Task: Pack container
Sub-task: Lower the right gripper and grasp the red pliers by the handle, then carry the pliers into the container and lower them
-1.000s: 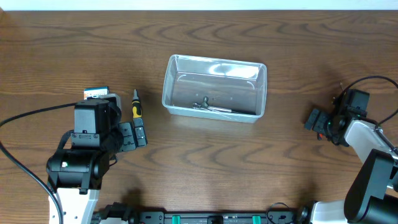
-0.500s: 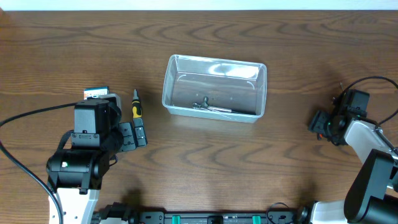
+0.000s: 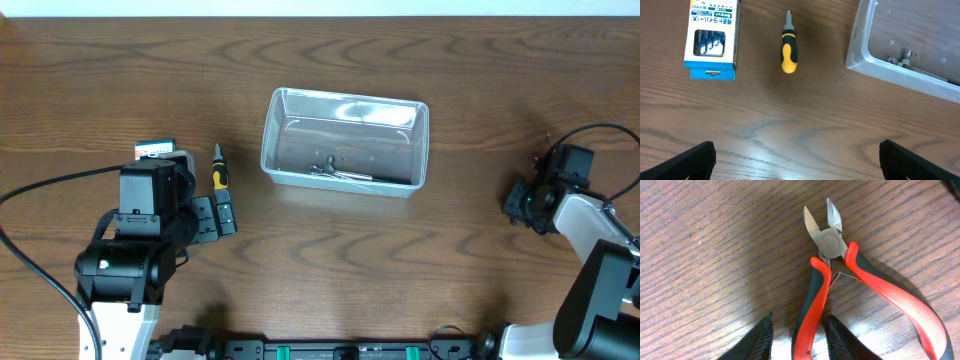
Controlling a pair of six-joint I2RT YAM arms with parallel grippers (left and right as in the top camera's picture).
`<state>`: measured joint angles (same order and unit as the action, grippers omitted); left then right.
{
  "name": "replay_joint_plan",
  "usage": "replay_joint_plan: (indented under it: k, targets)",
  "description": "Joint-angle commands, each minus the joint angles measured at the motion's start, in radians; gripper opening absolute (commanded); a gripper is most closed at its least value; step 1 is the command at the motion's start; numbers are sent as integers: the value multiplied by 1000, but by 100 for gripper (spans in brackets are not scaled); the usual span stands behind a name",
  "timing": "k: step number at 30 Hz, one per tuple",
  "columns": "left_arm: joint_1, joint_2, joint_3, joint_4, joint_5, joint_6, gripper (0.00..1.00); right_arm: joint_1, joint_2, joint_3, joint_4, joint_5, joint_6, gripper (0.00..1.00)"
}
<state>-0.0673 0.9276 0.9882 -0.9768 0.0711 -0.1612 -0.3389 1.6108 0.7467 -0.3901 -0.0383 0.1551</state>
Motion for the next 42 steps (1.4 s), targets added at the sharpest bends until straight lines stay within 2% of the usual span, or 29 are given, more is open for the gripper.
replay_joint_plan:
  k: [1, 14, 24, 29, 33, 37, 42]
  targets:
    - [-2, 0, 20, -2, -12, -5, 98, 6, 13, -22, -6, -42, 9, 29]
    - [-2, 0, 20, -2, -12, -5, 98, 6, 13, -22, -6, -42, 9, 13]
    - [-2, 0, 20, -2, -12, -5, 98, 6, 13, -22, -6, -42, 9, 8]
    - [-2, 0, 20, -2, -12, -5, 98, 6, 13, -22, -5, -41, 9, 1]
    - [-2, 0, 20, -2, -12, -5, 98, 8, 11, -13, -11, -41, 8, 1]
    - [-2, -1, 20, -2, -12, -5, 98, 46, 9, 84, -106, -40, -35, 1]
    - [-2, -1, 20, -2, -12, -5, 98, 170, 9, 349, -332, 16, -149, 1]
